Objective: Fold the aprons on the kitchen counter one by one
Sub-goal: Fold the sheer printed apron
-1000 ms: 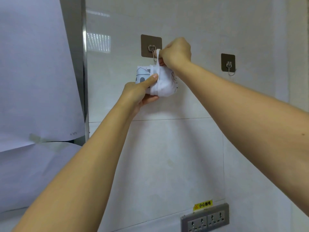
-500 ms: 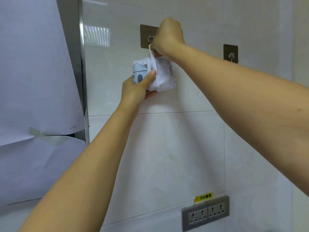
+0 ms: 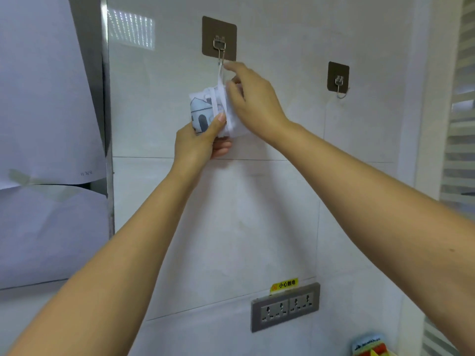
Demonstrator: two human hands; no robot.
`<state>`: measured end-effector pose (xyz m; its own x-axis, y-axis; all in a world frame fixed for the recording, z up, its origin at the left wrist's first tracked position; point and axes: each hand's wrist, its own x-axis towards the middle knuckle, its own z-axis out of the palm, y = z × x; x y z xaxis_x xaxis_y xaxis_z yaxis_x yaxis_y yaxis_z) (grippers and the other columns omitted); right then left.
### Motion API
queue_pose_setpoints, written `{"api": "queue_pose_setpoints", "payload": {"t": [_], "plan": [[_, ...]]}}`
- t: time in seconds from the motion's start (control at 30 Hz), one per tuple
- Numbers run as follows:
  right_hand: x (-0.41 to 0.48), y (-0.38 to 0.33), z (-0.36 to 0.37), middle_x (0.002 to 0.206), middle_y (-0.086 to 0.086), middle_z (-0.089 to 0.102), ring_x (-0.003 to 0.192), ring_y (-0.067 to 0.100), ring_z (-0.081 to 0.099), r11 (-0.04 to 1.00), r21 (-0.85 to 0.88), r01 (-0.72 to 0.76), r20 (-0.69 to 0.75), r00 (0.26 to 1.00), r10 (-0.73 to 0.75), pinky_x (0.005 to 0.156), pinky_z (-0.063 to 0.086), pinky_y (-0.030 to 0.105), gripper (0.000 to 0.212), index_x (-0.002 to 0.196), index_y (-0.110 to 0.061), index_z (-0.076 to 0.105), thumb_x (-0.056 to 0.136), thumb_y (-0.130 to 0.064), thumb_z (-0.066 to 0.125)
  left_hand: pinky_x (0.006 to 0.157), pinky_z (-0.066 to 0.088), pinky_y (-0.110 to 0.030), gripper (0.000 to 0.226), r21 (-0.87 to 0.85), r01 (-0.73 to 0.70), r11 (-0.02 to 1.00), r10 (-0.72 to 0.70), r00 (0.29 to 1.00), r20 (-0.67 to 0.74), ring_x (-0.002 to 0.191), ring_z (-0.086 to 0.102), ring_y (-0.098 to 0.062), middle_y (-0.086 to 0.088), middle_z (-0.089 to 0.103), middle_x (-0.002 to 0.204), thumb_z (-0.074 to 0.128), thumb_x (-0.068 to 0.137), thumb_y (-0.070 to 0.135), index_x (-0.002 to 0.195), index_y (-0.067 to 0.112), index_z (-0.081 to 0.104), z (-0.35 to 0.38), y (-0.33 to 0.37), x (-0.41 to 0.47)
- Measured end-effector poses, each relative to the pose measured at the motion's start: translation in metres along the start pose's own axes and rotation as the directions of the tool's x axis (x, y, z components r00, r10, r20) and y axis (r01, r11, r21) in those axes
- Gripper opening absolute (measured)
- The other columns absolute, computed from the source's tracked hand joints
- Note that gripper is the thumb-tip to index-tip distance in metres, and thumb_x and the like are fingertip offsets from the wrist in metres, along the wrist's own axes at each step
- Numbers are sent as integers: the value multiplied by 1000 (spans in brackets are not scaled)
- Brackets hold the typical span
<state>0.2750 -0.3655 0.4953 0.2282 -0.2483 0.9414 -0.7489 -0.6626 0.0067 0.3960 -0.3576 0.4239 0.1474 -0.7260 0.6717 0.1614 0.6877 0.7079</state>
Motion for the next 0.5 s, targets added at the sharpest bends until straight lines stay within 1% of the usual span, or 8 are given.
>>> {"api": "queue_pose_setpoints", "payload": {"t": [0.07, 0.13, 0.2, 0.3, 0.37, 0.4, 0.47, 0.5], "plan": [[-11, 5, -1, 127, 11, 54, 108, 19, 54, 1000, -17, -10, 16, 1000, 10, 83, 36, 16, 41, 137, -12, 45, 98, -21, 43, 63, 59, -29, 29, 82, 17, 996, -14, 999, -30, 69, 72, -23, -14, 71, 80, 66, 88, 38, 94, 9, 65, -2, -10, -8], [-28, 7, -3, 130, 10, 50, 109, 12, 51, 1000, 7, 11, -19, 1000, -10, 83, 34, 7, 40, 132, -10, 50, 94, -20, 51, 63, 58, -30, 30, 143, 79, 987, -75, 997, -31, 67, 71, -22, -13, 71, 79, 66, 88, 39, 91, 10, 62, -6, -23, -21], [-57, 10, -7, 121, 9, 52, 101, 5, 49, 999, 31, 42, -139, 990, -38, 82, 38, 6, 32, 121, -7, 58, 89, -15, 57, 63, 57, -30, 21, 185, 139, 973, -146, 989, 28, 67, 71, -20, -13, 72, 82, 66, 89, 32, 91, 11, 62, -9, -40, -42], [-113, 16, -8, 111, 8, 55, 90, 10, 56, 994, 109, -32, -223, 973, 56, 79, 46, 14, 23, 110, -6, 61, 88, -7, 57, 68, 57, -30, 10, 266, 130, 955, -178, 970, 168, 71, 71, -17, -9, 73, 82, 63, 91, 20, 96, 11, 62, -6, -65, -83], [-158, 20, -14, 105, 2, 57, 78, 12, 59, 981, 139, -134, -162, 974, 156, 74, 47, 16, 20, 109, -8, 61, 90, -7, 55, 67, 56, -30, 9, 314, 90, 945, -175, 952, 252, 66, 70, -14, -2, 70, 72, 63, 90, 22, 95, 14, 61, 0, -80, -113], [-181, 24, -17, 99, -1, 59, 69, 12, 59, 972, 132, -196, -111, 971, 211, 69, 47, 18, 18, 109, -10, 60, 92, -10, 55, 62, 53, -27, 9, 332, 65, 941, -169, 940, 296, 59, 67, -13, 1, 65, 64, 64, 89, 24, 92, 16, 60, 3, -88, -126], [-229, 31, -25, 79, -4, 62, 52, 12, 54, 942, 77, -326, -21, 944, 329, 58, 45, 22, 14, 106, -16, 60, 95, -21, 54, 52, 40, -18, 14, 365, 26, 931, -178, 904, 389, 44, 51, -8, 5, 51, 48, 65, 88, 29, 84, 19, 56, 11, -105, -153], [-252, 33, -29, 67, -4, 59, 49, 13, 51, 923, 46, -383, 0, 924, 383, 54, 42, 23, 13, 104, -17, 60, 96, -25, 53, 49, 33, -17, 18, 369, 20, 929, -190, 883, 430, 42, 42, -7, 7, 44, 44, 65, 88, 31, 81, 19, 54, 15, -115, -164]]}}
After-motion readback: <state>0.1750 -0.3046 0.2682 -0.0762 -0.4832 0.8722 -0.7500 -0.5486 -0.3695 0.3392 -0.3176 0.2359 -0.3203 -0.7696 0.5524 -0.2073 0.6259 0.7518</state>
